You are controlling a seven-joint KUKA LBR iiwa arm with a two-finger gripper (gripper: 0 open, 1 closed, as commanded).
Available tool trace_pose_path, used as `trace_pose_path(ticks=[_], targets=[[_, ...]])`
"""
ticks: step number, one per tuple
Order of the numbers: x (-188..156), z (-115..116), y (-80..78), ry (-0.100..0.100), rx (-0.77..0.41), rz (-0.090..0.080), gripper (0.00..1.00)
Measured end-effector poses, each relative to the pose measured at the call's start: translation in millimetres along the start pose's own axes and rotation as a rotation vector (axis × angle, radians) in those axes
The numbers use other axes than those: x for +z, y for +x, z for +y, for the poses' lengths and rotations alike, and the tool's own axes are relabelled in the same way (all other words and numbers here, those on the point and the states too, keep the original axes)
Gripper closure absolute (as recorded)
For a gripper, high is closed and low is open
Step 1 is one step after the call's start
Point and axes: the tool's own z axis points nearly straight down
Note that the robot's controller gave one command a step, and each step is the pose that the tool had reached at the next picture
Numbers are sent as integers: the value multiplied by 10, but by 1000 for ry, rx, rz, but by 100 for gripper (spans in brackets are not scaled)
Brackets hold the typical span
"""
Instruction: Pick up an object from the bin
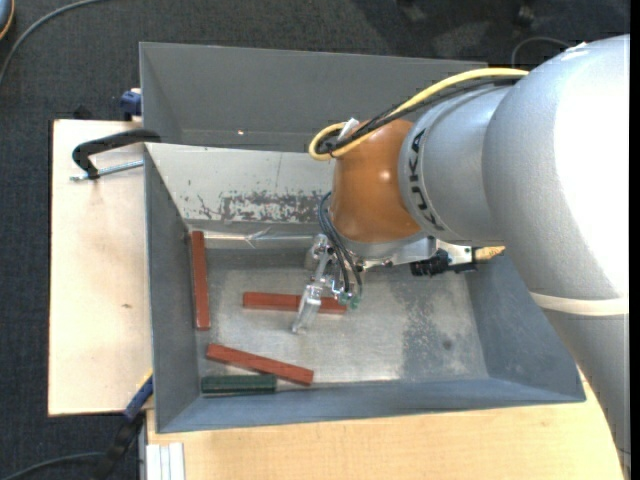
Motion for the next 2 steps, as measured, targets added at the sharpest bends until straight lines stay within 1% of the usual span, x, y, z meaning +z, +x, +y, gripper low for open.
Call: trace_pose_path(ticks=[1,2], targets=[[-28,-6,-16,-1,0,-5,100],[-1177,-201,425,-3,-70,-15,100]])
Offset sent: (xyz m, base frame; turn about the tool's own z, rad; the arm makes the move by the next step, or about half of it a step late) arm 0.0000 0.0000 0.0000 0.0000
